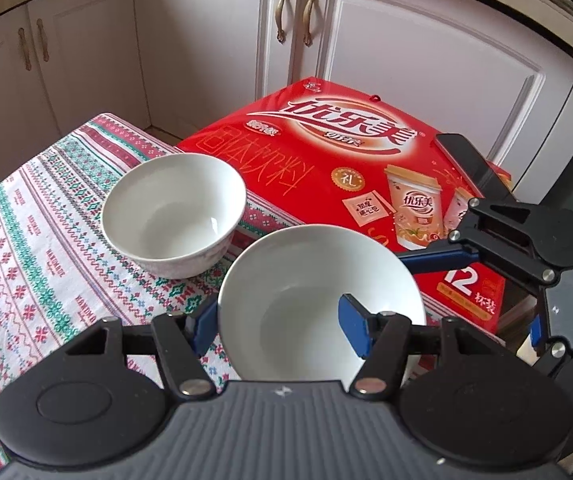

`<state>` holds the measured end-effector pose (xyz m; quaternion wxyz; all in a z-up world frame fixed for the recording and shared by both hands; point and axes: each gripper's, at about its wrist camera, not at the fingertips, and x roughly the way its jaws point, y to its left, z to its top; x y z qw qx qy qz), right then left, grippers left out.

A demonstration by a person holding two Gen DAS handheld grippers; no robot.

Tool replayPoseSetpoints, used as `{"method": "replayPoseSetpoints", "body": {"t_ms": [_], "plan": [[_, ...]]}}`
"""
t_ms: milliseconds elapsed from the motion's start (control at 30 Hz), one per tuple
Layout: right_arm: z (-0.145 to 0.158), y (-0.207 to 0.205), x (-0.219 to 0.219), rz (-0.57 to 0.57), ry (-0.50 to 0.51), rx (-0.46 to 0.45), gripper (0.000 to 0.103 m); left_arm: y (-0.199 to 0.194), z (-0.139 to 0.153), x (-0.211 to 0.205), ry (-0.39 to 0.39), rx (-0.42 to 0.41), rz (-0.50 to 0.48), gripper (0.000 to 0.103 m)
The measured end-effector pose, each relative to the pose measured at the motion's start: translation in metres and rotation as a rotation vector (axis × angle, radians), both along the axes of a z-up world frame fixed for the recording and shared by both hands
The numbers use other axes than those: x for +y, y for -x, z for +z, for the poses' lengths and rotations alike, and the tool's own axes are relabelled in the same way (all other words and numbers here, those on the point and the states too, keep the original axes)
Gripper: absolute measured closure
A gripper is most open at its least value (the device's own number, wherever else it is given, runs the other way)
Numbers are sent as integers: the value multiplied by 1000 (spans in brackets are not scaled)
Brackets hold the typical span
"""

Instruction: Organize plates and bowls

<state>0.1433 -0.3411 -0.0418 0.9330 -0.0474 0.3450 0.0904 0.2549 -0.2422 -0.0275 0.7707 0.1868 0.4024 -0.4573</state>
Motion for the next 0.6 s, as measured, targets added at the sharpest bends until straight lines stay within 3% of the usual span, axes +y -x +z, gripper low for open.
{"method": "replayPoseSetpoints", "body": {"t_ms": [600], "plan": [[37,15,46,114,-6,-36,14,34,43,63,42,-87,109,41]]}}
